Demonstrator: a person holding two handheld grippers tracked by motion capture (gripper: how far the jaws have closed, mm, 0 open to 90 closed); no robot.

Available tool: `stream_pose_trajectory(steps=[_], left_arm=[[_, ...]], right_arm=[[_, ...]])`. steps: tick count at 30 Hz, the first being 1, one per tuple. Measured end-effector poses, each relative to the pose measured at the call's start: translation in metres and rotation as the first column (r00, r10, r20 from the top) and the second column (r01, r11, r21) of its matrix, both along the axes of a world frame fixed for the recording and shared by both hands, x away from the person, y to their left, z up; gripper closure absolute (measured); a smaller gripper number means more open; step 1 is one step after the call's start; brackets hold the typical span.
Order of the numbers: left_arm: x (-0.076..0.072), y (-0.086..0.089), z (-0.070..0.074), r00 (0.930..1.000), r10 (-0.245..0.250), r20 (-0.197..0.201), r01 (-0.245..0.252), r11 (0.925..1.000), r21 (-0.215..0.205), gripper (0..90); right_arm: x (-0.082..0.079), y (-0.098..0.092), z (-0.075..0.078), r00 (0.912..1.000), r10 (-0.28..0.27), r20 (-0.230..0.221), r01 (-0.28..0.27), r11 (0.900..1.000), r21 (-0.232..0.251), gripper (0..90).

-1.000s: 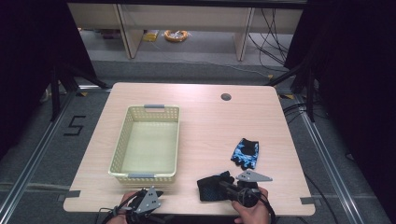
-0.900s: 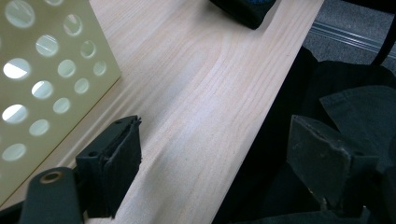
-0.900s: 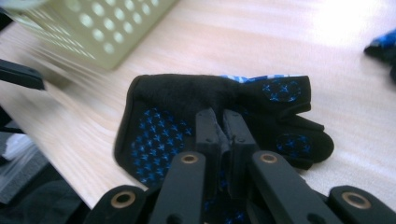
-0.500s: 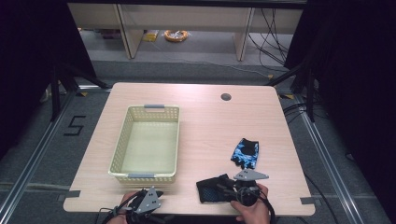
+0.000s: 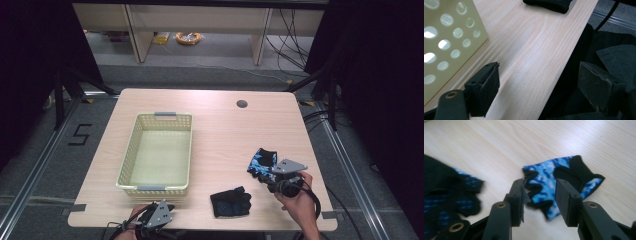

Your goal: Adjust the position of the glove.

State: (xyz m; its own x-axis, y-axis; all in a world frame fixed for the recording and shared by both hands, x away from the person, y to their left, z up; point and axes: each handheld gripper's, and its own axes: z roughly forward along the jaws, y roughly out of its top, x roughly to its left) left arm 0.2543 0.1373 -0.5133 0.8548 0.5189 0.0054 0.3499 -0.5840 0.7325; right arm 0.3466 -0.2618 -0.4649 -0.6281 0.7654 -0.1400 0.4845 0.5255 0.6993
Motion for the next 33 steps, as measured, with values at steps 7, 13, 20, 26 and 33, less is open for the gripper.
stream_pose_trajectory(steps=[7, 13, 20, 26, 33], left_arm=[[0.002, 0.002, 0.000, 1.0000, 0.006, 0.005, -0.006, 1.0000, 0.001, 17.4], [0.001, 0.001, -0.001, 0.9999, 0.006, -0.008, -0.006, 0.9999, -0.010, 17.4], [0.001, 0.001, 0.000, 1.0000, 0.004, -0.005, -0.004, 1.0000, 0.001, 17.5], [0.002, 0.002, 0.000, 1.0000, 0.009, -0.001, -0.009, 0.9999, 0.008, 17.5], [0.002, 0.001, 0.000, 0.9999, 0.003, -0.011, -0.003, 1.0000, -0.003, 17.5]], right_arm=[[0.036, -0.009, -0.001, 0.9981, 0.056, -0.026, -0.057, 0.997, -0.054, 61.3], [0.057, -0.005, -0.009, 0.9912, 0.098, -0.089, -0.104, 0.992, -0.068, 61.7], [0.072, -0.007, -0.012, 0.9866, 0.097, -0.132, -0.109, 0.990, -0.088, 61.5], [0.081, -0.005, -0.019, 0.9814, 0.114, -0.155, -0.129, 0.987, -0.093, 60.8], [0.084, -0.004, -0.021, 0.9831, 0.068, -0.170, -0.075, 0.997, -0.036, 61.6]])
